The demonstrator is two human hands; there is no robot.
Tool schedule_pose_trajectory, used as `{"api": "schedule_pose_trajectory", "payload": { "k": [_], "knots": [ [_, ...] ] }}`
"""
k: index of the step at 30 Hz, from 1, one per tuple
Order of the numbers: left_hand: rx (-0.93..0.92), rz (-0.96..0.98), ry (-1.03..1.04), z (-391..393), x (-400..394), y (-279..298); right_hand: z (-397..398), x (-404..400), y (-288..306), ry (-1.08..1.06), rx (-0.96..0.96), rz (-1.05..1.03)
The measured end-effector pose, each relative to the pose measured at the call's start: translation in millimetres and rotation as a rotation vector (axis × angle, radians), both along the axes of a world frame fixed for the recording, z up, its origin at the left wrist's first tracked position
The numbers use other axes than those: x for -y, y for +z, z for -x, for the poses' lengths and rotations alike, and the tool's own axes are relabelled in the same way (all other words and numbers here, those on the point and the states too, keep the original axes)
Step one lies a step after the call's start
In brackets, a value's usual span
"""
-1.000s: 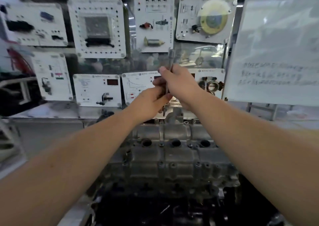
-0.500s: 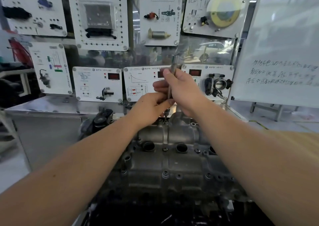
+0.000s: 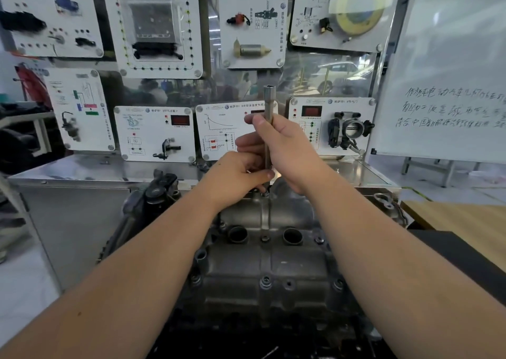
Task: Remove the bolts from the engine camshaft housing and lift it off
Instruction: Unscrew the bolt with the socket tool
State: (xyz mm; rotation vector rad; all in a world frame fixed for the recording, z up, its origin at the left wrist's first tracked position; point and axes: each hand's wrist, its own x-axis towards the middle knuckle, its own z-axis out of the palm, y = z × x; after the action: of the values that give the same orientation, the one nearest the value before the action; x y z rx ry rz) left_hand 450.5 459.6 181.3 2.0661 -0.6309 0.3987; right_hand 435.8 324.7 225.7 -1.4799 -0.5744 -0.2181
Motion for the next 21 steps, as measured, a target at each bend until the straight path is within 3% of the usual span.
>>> {"api": "schedule_pose_trajectory", "payload": {
  "k": [11,21],
  "knots": [
    [-0.05,0.024,0.022,-2,2,2,1,-6,5,-0.142,0.142,-0.179],
    [-0.095,-0.003,-0.037,0,1,2,-6,-9,-4,-0.275,0.312,0.073]
  ]
}}
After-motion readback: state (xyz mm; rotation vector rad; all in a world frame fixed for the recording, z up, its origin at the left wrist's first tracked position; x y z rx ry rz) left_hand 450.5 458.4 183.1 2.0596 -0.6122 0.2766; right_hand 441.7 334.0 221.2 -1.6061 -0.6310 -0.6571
